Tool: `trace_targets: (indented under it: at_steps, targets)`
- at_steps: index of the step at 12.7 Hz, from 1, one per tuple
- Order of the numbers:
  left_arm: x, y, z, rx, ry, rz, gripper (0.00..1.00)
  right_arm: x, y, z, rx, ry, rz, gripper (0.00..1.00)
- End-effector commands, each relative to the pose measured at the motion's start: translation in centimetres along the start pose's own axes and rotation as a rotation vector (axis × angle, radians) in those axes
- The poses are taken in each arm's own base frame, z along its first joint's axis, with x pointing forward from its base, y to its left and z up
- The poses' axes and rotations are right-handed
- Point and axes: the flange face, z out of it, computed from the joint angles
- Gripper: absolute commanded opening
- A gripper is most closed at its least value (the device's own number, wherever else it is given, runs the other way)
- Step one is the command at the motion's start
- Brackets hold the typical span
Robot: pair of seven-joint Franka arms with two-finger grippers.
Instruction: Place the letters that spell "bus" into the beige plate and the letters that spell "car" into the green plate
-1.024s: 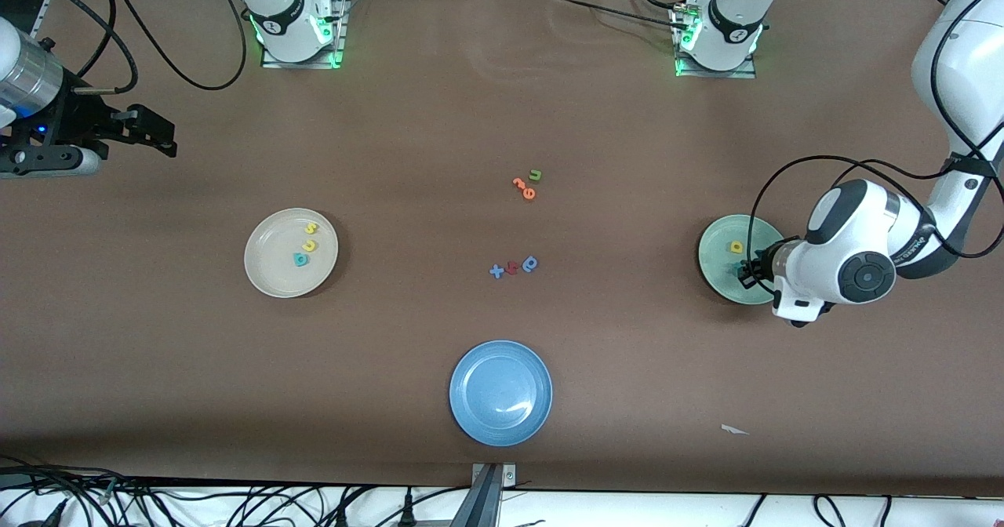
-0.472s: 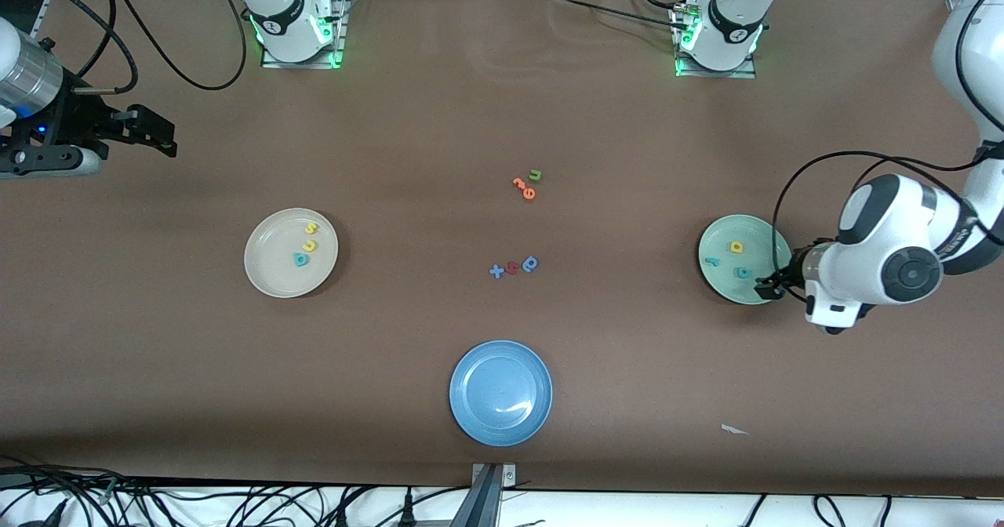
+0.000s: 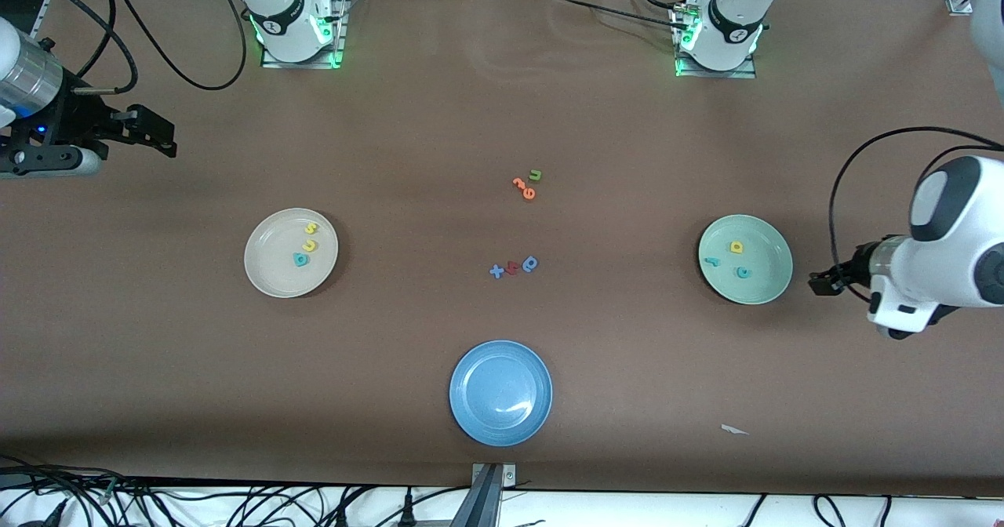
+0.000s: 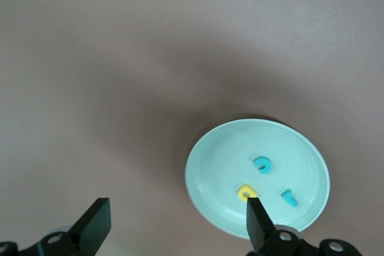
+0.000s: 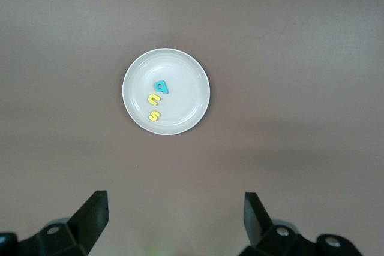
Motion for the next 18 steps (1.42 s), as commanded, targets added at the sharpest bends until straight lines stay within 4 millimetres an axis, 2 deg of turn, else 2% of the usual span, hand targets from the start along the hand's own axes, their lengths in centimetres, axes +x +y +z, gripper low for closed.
trace_targets:
  at_steps: [1,3,6,9,10,12,14,15,18]
  targets:
    - [-0.6,-2.4,-4.2,0.016,-0.004,0.12,1.0,0.2,0.1,-0.4,-0.002,0.004,0.012,1.0]
    - [-1.5,-4.8,-6.6,-0.008,-0.014,0.175,1.0,0.2,0.1,-0.4,-0.002,0.002,0.012,1.0]
    - [-2.5,-8.3,-8.9,-0.077,-0.046,0.197,1.0,0.2,0.1,-0.4,-0.004,0.002,0.012,1.0]
    - [-3.8,-9.9,-11.7,-0.164,-0.019,0.182,1.0,0.2,-0.2,-0.4,-0.006,0.002,0.006,1.0]
    - [-4.3,-10.4,-13.3,-0.204,0.02,0.166,1.0,0.2,-0.2,-0.5,-0.006,0.004,0.006,1.0]
    - [-6.4,-10.6,-17.1,-0.263,0.142,0.161,1.0,0.3,-0.3,-0.6,-0.007,0.009,0.004,1.0]
    - [-8.4,-9.8,-19.4,-0.279,0.207,0.181,0.99,0.4,-0.2,-0.7,-0.007,0.022,0.006,1.0]
    - [-9.5,-8.6,-19.8,-0.276,0.222,0.202,0.99,0.5,0.0,-0.6,0.0,0.021,0.001,1.0]
    - [-9.9,-6.7,-17.4,-0.267,0.266,0.222,0.99,1.5,0.0,-0.4,0.003,0.019,-0.01,1.0]
